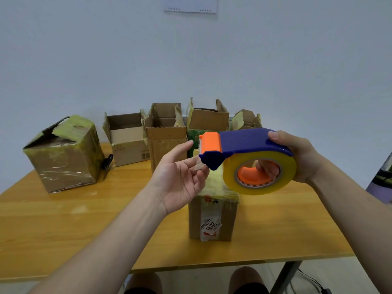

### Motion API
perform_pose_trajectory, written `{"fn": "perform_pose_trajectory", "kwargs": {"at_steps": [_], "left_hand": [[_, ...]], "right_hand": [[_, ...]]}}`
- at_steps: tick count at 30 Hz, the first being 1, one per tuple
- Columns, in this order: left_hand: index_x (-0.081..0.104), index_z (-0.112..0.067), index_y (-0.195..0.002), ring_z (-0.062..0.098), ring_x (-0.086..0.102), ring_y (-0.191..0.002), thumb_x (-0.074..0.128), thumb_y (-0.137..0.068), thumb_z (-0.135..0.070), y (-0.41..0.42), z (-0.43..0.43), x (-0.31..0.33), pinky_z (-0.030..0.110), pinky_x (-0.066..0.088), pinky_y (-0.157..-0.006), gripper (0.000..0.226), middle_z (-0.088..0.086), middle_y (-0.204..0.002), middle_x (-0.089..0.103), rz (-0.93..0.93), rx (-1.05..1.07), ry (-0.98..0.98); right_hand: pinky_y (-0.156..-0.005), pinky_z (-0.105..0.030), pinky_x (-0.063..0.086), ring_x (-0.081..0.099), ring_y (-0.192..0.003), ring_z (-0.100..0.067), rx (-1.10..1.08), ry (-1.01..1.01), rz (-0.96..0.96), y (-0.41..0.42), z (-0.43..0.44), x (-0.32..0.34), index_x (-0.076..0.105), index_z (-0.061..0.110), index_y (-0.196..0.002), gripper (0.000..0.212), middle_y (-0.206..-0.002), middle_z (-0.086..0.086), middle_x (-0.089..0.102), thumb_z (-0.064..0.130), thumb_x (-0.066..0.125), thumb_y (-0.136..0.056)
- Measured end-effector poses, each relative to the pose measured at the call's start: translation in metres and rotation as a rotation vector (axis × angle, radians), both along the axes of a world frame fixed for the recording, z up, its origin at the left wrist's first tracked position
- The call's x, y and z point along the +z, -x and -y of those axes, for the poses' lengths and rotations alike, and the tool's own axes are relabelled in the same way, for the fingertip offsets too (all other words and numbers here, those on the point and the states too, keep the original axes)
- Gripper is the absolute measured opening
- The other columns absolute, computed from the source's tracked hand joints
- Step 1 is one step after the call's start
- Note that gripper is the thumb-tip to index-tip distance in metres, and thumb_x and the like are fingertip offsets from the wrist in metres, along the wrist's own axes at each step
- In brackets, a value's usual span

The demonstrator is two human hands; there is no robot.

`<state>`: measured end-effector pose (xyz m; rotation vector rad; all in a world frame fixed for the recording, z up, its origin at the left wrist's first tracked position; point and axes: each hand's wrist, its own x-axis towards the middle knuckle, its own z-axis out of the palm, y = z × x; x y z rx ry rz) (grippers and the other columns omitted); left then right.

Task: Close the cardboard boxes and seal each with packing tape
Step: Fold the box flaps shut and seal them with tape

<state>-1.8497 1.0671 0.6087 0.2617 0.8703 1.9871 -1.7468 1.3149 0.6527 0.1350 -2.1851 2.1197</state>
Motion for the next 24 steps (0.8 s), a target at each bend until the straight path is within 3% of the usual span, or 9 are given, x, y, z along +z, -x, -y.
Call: {"fn": "perform_pose_trajectory", "kwargs": {"at_steps": [3, 6, 12, 15, 19, 22, 24], "left_hand": [[0.063, 0.0, -0.136, 0.01, 0.067, -0.065, 0.075, -0.082, -0.021, -0.002, 0.001, -0.002, 0.014, 0.054, -0.051, 0.059, 0.009, -0.095, 0.069, -0.018, 0.037, 0.009], [0.064, 0.001, -0.126, 0.009, 0.068, -0.064, 0.07, -0.08, -0.008, -0.004, 0.002, -0.003, 0.014, 0.054, -0.051, 0.047, 0.012, -0.09, 0.071, -0.034, 0.073, 0.023], [0.071, -0.005, -0.117, 0.011, 0.069, -0.067, 0.072, -0.085, 0.0, -0.001, 0.01, 0.002, 0.015, 0.055, -0.052, 0.031, 0.016, -0.091, 0.075, -0.37, 0.193, 0.275], [0.07, -0.009, -0.112, 0.012, 0.07, -0.062, 0.069, -0.09, 0.009, -0.001, 0.014, 0.004, 0.016, 0.052, -0.049, 0.029, 0.016, -0.086, 0.077, -0.471, 0.244, 0.401], [0.069, -0.009, -0.109, 0.011, 0.069, -0.059, 0.077, -0.084, 0.004, 0.0, 0.021, 0.007, 0.015, 0.048, -0.046, 0.03, 0.013, -0.083, 0.077, -0.505, 0.284, 0.43], [0.069, -0.008, -0.11, 0.013, 0.072, -0.064, 0.084, -0.073, -0.006, 0.002, 0.03, 0.006, 0.017, 0.054, -0.05, 0.041, 0.014, -0.089, 0.079, -0.537, 0.285, 0.474], [0.073, -0.007, -0.11, 0.014, 0.075, -0.072, 0.083, -0.079, -0.007, 0.0, 0.031, 0.002, 0.019, 0.057, -0.055, 0.033, 0.013, -0.093, 0.08, -0.636, 0.211, 0.575]], "right_hand": [[-0.055, -0.03, 0.059, 0.07, -0.063, -0.02, -0.014, -0.003, 0.004, -0.002, 0.001, 0.001, 0.068, 0.009, -0.11, 0.096, -0.082, -0.007, 0.075, 0.065, 0.094, -0.036], [-0.054, -0.029, 0.058, 0.07, -0.062, -0.019, -0.015, 0.002, 0.004, -0.003, 0.001, 0.001, 0.067, 0.008, -0.109, 0.098, -0.079, -0.006, 0.075, 0.065, 0.094, -0.035], [-0.055, -0.025, 0.056, 0.069, -0.059, -0.014, 0.076, -0.113, 0.028, -0.004, 0.004, 0.004, 0.08, 0.02, -0.081, 0.064, -0.072, -0.003, 0.073, 0.07, 0.09, -0.042], [-0.057, -0.025, 0.057, 0.071, -0.065, -0.016, 0.118, -0.18, 0.091, -0.003, 0.007, 0.009, 0.08, 0.021, -0.085, 0.067, -0.079, -0.004, 0.075, 0.072, 0.09, -0.041], [-0.058, -0.025, 0.057, 0.071, -0.064, -0.016, 0.206, -0.235, 0.142, -0.006, 0.006, 0.02, 0.079, 0.02, -0.091, 0.065, -0.078, -0.004, 0.075, 0.07, 0.087, -0.051], [-0.049, -0.028, 0.053, 0.061, -0.045, -0.017, 0.203, -0.26, 0.202, -0.013, -0.006, 0.022, 0.079, 0.016, -0.079, 0.059, -0.058, -0.007, 0.066, 0.07, 0.085, -0.056], [-0.046, -0.028, 0.051, 0.055, -0.04, -0.019, 0.166, -0.249, 0.252, -0.017, -0.014, 0.02, 0.077, 0.009, -0.081, 0.064, -0.052, -0.012, 0.06, 0.067, 0.087, -0.055]]}}
